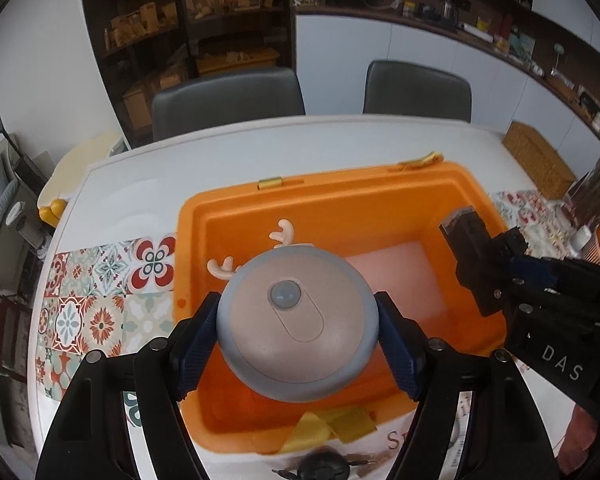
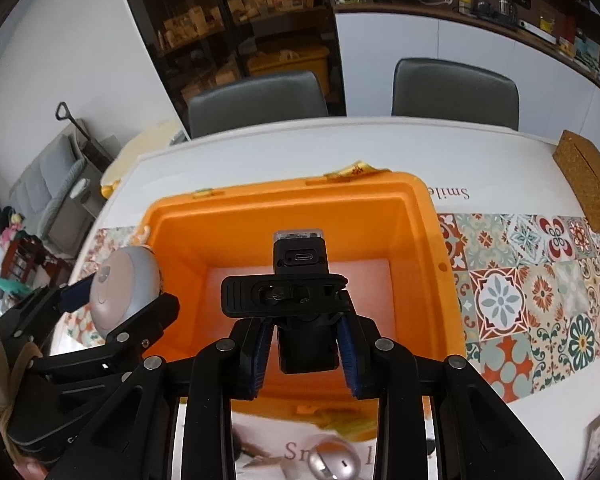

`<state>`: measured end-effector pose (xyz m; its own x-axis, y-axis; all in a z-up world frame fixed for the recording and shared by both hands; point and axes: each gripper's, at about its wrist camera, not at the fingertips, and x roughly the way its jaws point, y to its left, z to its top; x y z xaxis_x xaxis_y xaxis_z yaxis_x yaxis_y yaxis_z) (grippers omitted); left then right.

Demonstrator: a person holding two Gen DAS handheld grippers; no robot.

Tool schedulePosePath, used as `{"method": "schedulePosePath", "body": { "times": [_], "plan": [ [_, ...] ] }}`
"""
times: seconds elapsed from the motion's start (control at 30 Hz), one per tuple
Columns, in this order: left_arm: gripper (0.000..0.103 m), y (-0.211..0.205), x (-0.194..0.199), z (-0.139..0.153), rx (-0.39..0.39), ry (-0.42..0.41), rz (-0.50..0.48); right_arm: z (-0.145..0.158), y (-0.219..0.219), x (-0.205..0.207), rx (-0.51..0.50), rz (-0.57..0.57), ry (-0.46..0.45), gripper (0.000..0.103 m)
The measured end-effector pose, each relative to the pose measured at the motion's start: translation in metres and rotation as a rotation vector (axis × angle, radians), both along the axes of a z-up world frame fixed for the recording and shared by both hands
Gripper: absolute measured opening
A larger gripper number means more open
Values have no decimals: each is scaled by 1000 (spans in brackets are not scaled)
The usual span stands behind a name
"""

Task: Organize rigid objects
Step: 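Lower the night light into the orange crate and open the left gripper while the right releases the holder inside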

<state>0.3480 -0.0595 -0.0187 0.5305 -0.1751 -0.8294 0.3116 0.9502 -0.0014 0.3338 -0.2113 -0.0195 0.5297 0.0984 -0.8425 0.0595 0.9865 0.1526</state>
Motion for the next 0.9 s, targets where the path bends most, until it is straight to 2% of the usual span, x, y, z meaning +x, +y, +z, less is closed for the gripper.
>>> {"method": "schedulePosePath", "body": {
  "times": [0.6, 0.7, 0.77, 0.9],
  "plan": [
    [75, -13, 24, -41, 36, 144, -7, -36, -7, 18, 1, -2, 109, 31],
    [76, -15, 23, -38, 41, 121, -1, -36, -8, 18, -7, -4, 110, 31],
    [81, -14, 23, -34, 45, 107, 0, -37, -9, 17, -4, -6, 112, 31],
    [84, -11, 21, -26, 88, 67, 23, -36, -9, 17, 0, -7, 116, 31]
  ]
}}
